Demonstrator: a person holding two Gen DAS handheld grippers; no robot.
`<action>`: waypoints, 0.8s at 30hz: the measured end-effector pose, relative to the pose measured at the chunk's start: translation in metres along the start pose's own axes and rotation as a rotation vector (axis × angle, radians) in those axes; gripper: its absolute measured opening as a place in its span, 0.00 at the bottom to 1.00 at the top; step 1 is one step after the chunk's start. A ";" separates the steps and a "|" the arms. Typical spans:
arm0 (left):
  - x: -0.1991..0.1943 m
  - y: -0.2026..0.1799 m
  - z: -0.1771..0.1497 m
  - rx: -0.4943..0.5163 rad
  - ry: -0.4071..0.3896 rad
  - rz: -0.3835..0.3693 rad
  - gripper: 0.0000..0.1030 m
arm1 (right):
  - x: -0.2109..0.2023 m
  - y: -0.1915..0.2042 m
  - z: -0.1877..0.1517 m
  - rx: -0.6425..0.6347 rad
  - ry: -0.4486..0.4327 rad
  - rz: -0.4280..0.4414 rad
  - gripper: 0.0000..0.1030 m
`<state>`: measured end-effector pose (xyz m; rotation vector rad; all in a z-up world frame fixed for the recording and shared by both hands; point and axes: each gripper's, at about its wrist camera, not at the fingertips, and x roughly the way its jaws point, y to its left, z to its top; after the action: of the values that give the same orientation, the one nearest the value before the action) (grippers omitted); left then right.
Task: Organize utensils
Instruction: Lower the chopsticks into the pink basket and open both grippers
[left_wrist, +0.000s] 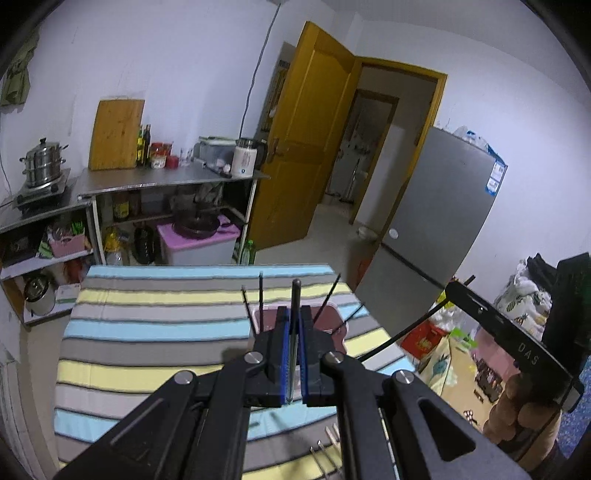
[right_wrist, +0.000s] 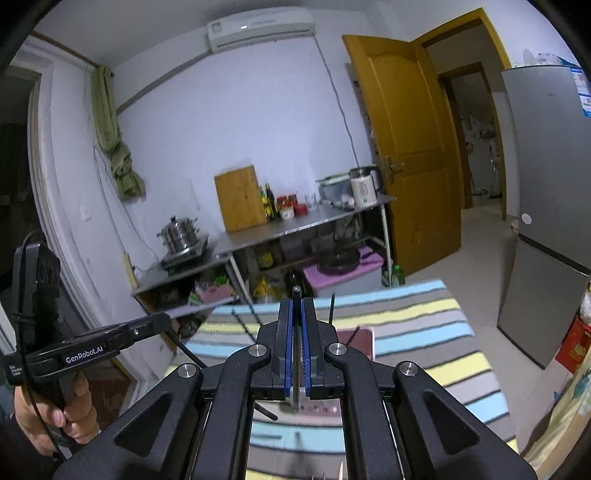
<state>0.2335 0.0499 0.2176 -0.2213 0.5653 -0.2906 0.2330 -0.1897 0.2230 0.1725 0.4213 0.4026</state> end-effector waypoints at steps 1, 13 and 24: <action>0.001 -0.001 0.005 0.000 -0.007 -0.003 0.05 | 0.001 -0.001 0.004 0.003 -0.008 -0.001 0.04; 0.043 0.006 0.023 -0.022 -0.015 -0.020 0.05 | 0.039 -0.014 0.012 0.029 -0.013 -0.016 0.04; 0.090 0.021 -0.003 -0.058 0.060 -0.010 0.05 | 0.078 -0.027 -0.015 0.041 0.056 -0.031 0.04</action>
<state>0.3084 0.0399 0.1650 -0.2721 0.6328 -0.2913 0.3014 -0.1805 0.1749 0.1943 0.4865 0.3693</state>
